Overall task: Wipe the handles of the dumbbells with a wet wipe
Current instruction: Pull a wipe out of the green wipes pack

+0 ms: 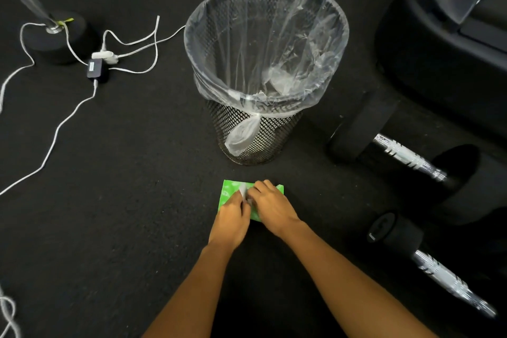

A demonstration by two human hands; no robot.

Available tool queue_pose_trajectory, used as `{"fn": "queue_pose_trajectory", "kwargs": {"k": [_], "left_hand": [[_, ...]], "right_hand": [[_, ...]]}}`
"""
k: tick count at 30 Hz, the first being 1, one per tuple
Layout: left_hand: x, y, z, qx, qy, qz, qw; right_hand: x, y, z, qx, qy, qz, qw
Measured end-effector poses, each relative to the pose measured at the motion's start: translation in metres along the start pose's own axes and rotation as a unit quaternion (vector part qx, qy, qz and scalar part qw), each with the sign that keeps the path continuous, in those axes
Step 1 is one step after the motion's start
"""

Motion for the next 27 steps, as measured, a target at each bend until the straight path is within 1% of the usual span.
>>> {"fn": "queue_pose_trajectory", "kwargs": {"k": [2,5,8,11,12,13,14,15,16,17,20,24,25,27], "left_hand": [[-0.001,0.0,0.0,0.011,0.007,-0.005,1.0],[-0.001,0.001,-0.001,0.024,0.009,-0.005,1.0],[-0.001,0.001,-0.002,0.043,0.009,-0.01,0.999],[-0.001,0.002,-0.002,0.062,0.011,-0.016,0.998],[-0.001,0.002,-0.002,0.066,0.019,-0.012,0.998],[0.0,0.005,-0.003,0.067,0.03,-0.008,0.997],[0.001,0.008,-0.005,0.073,0.043,-0.004,0.996],[0.002,0.012,-0.006,0.087,0.059,-0.002,0.994],[0.001,0.013,-0.008,0.102,0.07,-0.004,0.992],[0.001,0.012,-0.009,0.11,0.07,-0.01,0.991],[-0.001,0.004,-0.016,0.149,0.057,-0.053,0.986],[0.002,0.003,-0.033,0.238,0.046,-0.075,0.967],[0.004,-0.002,-0.036,0.217,0.029,-0.083,0.972],[0.007,-0.028,-0.036,0.063,-0.01,-0.076,0.995]], "right_hand": [[-0.003,-0.004,0.0,0.065,-0.013,-0.031,0.997],[-0.005,-0.008,0.0,0.165,-0.027,-0.081,0.983],[-0.008,-0.011,0.0,0.245,-0.052,-0.122,0.96],[-0.009,-0.013,-0.003,0.319,-0.055,-0.174,0.93],[-0.009,-0.013,-0.005,0.345,-0.059,-0.193,0.917],[-0.008,-0.015,-0.006,0.38,-0.074,-0.22,0.896],[-0.008,-0.017,-0.004,0.424,-0.096,-0.252,0.865],[-0.007,-0.021,-0.001,0.474,-0.119,-0.281,0.826],[-0.006,-0.025,0.002,0.508,-0.128,-0.299,0.797],[-0.006,-0.03,0.007,0.523,-0.127,-0.303,0.786],[-0.01,-0.043,0.023,0.531,-0.103,-0.289,0.79],[-0.026,-0.057,0.04,0.588,-0.09,-0.281,0.753],[-0.031,-0.063,0.045,0.599,-0.084,-0.277,0.747],[-0.041,-0.076,0.055,0.609,-0.073,-0.275,0.74]]}}
Point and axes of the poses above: each hand's wrist, its own x-axis towards the middle knuckle, its own z-axis out of the back of the hand, y = z × x, the point moved 1 cm from there along x, towards the middle knuckle, and after that the axes turned 9 degrees about -x, right-handed, at the moved point
